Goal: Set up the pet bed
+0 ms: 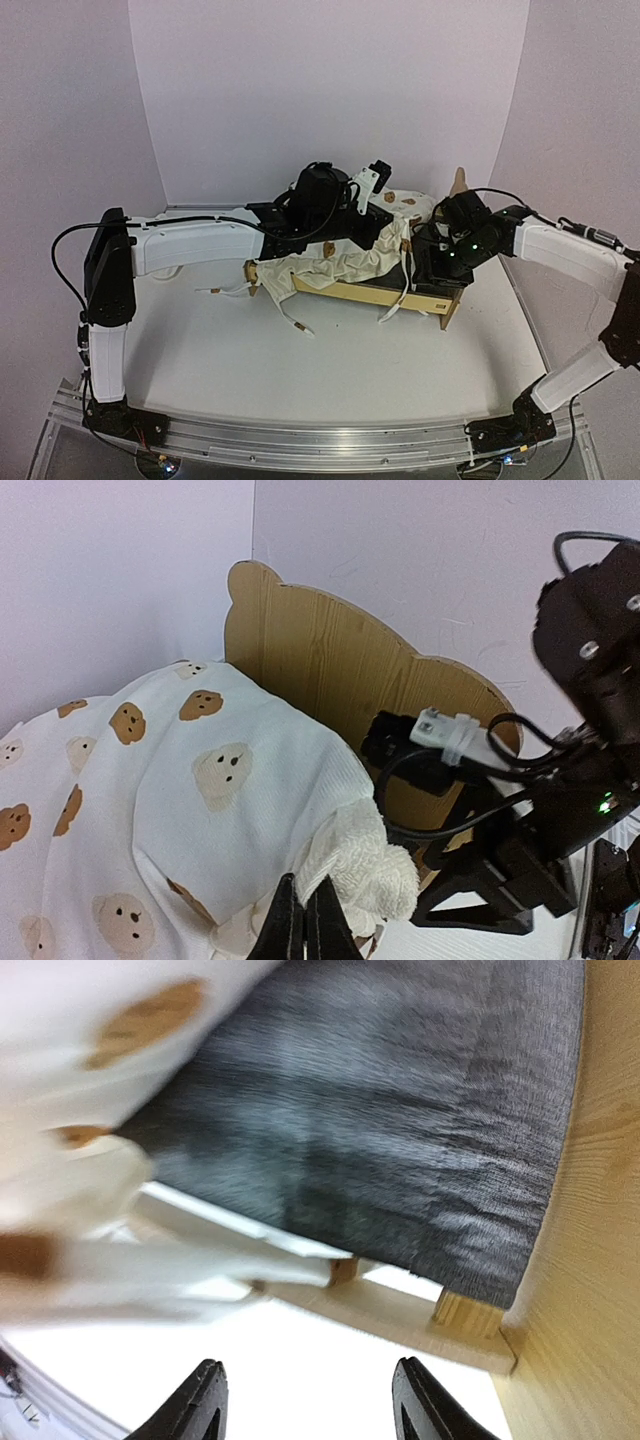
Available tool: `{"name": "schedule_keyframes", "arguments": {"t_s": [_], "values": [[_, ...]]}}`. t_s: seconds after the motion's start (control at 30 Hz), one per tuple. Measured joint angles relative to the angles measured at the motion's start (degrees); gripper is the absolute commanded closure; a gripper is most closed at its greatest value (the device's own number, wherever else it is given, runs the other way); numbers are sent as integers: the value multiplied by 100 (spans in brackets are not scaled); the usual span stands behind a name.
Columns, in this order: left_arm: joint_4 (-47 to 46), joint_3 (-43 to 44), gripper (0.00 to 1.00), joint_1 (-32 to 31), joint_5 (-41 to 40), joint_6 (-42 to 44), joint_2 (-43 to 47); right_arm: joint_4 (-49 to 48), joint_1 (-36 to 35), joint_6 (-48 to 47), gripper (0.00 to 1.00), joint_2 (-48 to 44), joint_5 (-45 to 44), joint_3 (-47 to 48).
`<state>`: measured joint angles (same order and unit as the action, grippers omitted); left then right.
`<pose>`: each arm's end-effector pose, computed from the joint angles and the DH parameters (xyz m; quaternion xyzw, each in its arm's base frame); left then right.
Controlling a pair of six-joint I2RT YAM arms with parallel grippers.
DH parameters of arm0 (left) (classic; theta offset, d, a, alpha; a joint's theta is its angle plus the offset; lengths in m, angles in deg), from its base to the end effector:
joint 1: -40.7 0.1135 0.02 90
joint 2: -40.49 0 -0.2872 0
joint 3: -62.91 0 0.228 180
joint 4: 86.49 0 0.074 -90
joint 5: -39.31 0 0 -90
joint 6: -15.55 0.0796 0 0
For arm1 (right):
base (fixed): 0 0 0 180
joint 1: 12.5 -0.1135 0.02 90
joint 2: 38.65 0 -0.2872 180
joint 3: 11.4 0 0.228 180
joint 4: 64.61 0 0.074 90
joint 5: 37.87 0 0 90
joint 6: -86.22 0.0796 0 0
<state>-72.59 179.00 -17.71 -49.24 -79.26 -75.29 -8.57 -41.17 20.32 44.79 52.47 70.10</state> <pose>0.2718 -0.4459 0.3373 0.3613 0.6978 -0.3326 0.5215 0.2599 0.1427 0.2609 -0.0391 0.9604 0.1251 0.2458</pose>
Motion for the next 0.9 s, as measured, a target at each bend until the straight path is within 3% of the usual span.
{"name": "schedule_keyframes", "arguments": {"t_s": [0.27,0.5,0.63,0.8,0.9], "values": [[140,4,100,0,-173,50,0,84,-129,-101,47,-877,264,-246],[272,6,100,-2,-282,93,0,-825,-835,-467,47,-1354,31,-1929],[297,6,100,-2,-318,130,0,-1943,-1355,-650,47,-1599,-500,-3152],[332,6,100,-2,-317,162,0,-4248,-1627,-741,46,-1629,-1450,-4672],[382,6,100,-2,-318,174,0,-5802,-1709,-904,44,-1187,-2061,-5316]]}}
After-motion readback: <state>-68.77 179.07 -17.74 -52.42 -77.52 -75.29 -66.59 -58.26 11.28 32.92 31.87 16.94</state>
